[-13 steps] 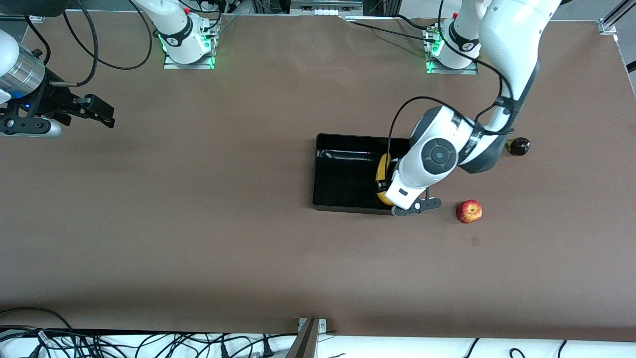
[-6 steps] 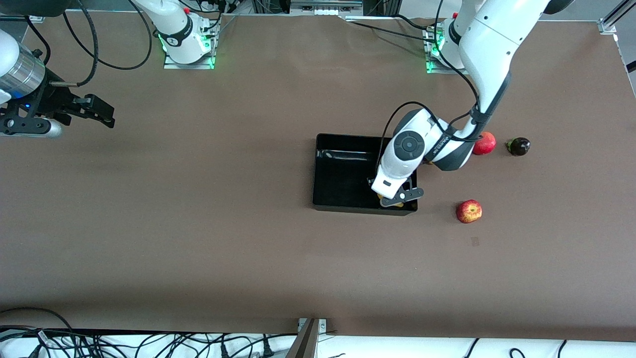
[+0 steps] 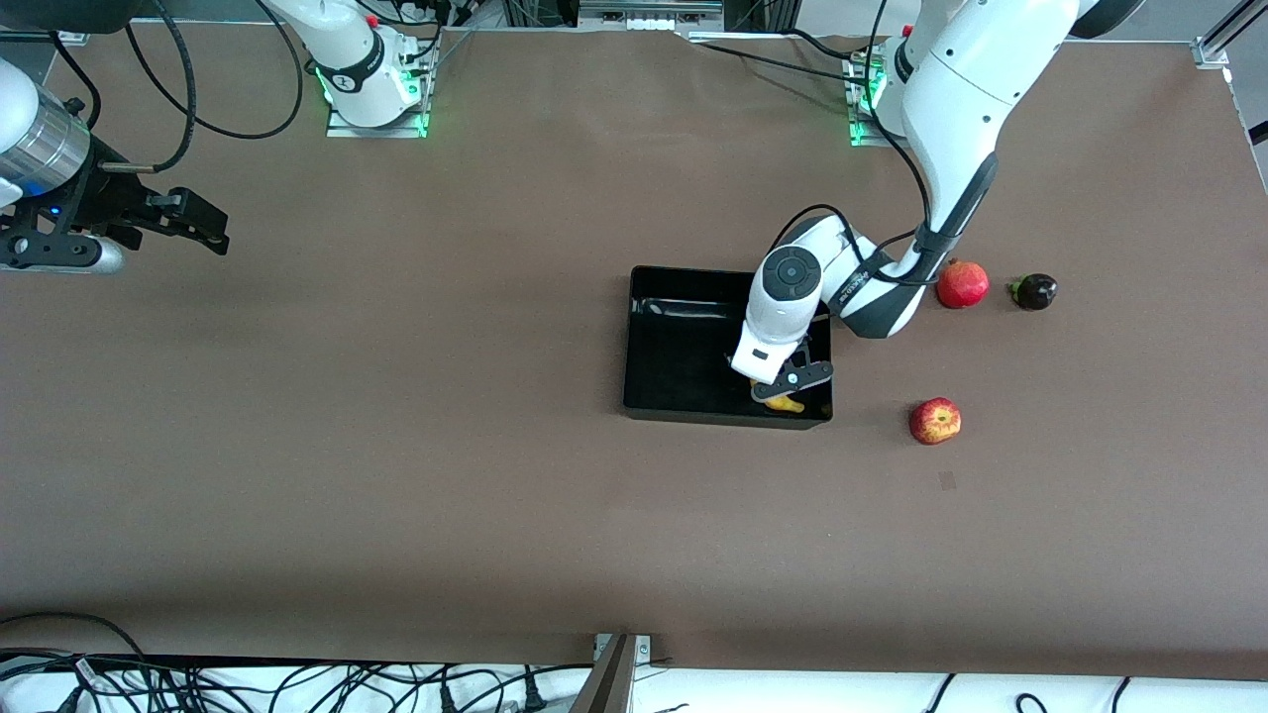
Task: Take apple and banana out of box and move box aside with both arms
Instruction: 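Close the left gripper on the banana and lift it, then carry the banana out of the tray beside the apple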
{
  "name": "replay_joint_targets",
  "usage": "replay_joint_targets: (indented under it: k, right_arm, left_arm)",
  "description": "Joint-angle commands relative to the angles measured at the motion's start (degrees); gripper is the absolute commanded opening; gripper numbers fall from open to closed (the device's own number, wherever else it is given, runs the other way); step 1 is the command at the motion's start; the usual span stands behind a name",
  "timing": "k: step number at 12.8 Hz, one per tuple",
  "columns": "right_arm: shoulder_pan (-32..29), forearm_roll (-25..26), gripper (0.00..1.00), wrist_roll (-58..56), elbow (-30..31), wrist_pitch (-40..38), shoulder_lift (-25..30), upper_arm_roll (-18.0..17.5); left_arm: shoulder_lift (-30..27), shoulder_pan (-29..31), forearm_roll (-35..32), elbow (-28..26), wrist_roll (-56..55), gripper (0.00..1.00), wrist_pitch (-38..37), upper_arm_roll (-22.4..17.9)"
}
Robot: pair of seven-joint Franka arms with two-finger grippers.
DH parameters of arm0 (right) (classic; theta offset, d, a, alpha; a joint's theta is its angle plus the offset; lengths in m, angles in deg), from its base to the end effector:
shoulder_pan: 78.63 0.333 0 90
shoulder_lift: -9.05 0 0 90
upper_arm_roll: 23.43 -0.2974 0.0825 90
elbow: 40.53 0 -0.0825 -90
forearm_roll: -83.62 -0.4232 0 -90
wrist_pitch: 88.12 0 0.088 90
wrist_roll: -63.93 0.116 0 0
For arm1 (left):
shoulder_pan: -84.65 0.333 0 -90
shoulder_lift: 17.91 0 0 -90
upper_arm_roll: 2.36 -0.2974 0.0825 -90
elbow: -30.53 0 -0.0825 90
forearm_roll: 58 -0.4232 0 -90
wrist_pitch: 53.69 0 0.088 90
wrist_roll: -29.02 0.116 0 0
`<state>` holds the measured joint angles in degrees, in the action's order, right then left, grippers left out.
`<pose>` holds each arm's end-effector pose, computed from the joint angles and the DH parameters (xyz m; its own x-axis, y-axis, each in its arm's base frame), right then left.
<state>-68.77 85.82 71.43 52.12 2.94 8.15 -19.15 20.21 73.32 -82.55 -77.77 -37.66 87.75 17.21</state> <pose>0.5951 0.0540 0.5656 0.9987 -0.0328 -0.0379 -0.0311 -0.9985 0.0448 0.5461 -0.3292 0.1089 0.9401 0.3396 0.0308 0.3407 -0.9391 -0.0456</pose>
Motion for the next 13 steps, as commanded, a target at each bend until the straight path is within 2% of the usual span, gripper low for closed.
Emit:
replay_joint_targets:
  k: [1, 2, 4, 7, 10, 11, 13]
  right_arm:
    - [-0.54, -1.23, 1.0, -0.82, -0.54, -0.8, 0.02, -0.06]
    - [-0.54, -1.23, 1.0, -0.82, -0.54, -0.8, 0.02, -0.06]
    - [-0.54, -1.23, 1.0, -0.82, -0.54, -0.8, 0.02, -0.06]
    - [-0.54, -1.23, 1.0, -0.82, -0.63, -0.8, -0.07, -0.06]
    - [-0.54, -1.23, 1.0, -0.82, -0.54, -0.8, 0.02, -0.06]
    - [-0.54, -1.23, 1.0, -0.82, -0.54, -0.8, 0.02, -0.06]
    - [-0.54, -1.23, 1.0, -0.82, -0.63, -0.71, -0.07, -0.06]
  left_arm:
    - [-1.55, -0.28, -1.12, -0.34, -1.44, 0.0, -2.81, 0.46]
    - [-3.13, -0.28, -0.51, 0.36, -1.09, 0.0, -7.97, 1.86]
    - [-7.42, -0.19, 6.05, 2.73, 2.31, 0.0, -15.71, 3.1]
    - [-9.55, 0.6, 16.87, 12.9, 16.19, 0.0, -33.8, 2.32]
    - [-11.75, 2.35, 19.98, 19.95, 36.37, 0.0, -52.26, -4.08]
    - [-12.36, 4.54, 19.63, 20.31, 44.36, 0.0, -55.01, -6.19]
    - [-12.72, 8.32, 17.44, 20.23, 57.13, 0.0, -53.82, -11.63]
